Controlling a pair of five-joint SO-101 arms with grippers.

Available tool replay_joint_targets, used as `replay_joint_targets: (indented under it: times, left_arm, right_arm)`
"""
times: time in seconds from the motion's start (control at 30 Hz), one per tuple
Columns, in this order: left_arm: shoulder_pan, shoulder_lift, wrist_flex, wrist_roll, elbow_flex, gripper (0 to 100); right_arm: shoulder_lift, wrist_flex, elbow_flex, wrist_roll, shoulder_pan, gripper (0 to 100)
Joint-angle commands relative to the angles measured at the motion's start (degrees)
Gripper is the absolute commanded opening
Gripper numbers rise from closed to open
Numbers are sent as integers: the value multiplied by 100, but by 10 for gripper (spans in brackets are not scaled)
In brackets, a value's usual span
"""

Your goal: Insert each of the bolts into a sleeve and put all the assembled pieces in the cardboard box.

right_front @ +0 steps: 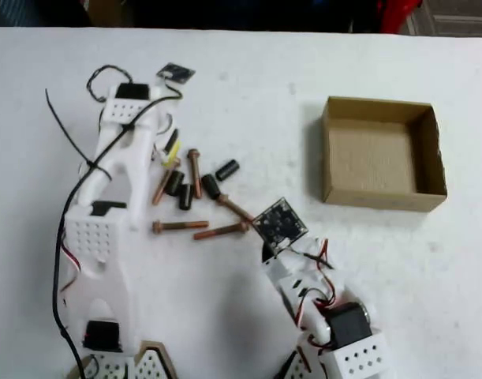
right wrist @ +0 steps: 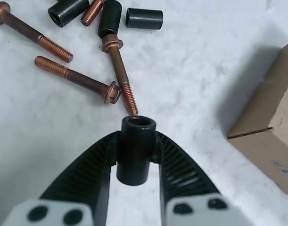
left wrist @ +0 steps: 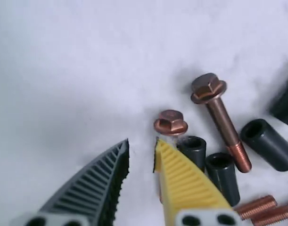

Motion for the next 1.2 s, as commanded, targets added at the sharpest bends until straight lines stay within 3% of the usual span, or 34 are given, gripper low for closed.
replay_joint_targets:
  times: [0.0,0.3,0.8,1.17]
  left_arm:
    - [136,-40,466,-26,-589,124]
    - [497,-22,448,-44,-176,124]
    - [365,-22,-510,-70,695,124]
    - [444,207,-475,-62,738,109]
  right_arm:
    - [-57,-127,-44,-18,13,15]
    - [-57,-127,-44,-18,13,15]
    - [-57,-127,-26,-18,13,15]
    - [-57,-127,-26,-18,13,15]
